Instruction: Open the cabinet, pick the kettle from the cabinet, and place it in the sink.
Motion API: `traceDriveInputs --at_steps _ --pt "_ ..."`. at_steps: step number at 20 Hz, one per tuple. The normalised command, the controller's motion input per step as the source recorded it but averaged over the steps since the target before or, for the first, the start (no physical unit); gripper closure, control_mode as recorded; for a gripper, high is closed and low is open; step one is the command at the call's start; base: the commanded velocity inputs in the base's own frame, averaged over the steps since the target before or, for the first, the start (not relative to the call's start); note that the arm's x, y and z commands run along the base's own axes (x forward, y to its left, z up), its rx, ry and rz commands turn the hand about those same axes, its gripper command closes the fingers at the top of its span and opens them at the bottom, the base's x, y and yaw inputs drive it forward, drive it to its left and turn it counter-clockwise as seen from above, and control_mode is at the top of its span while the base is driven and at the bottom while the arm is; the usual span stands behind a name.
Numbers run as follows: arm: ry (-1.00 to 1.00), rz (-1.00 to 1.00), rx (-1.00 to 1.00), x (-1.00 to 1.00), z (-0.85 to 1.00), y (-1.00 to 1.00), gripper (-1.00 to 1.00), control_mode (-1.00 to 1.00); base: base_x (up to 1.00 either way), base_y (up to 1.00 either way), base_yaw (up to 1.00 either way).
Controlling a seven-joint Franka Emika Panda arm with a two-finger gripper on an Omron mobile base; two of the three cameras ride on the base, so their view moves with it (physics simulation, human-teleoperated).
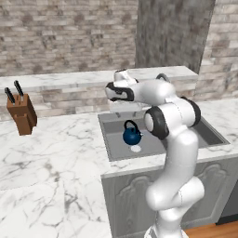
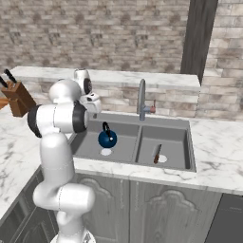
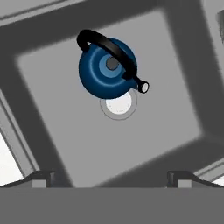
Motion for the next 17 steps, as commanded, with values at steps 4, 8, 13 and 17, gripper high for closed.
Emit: traceDriveInputs --at_steps 4,8,13,17 --pt "0.0 0.53 0.19 -0.37 0.3 0.0 -1.0 -1.0 0.0 0.0 0.0" --pt "0.0 0.5 0.24 -0.35 0.33 0.0 -1.0 -1.0 0.0 0.0 0.0" --pt "0.0 0.44 0.23 -0.35 0.34 -0.01 -1.0 -1.0 0.0 0.0 0.0" --pt "0.0 0.36 0.1 -0.34 0.37 0.0 -1.0 -1.0 0.0 0.0 0.0"
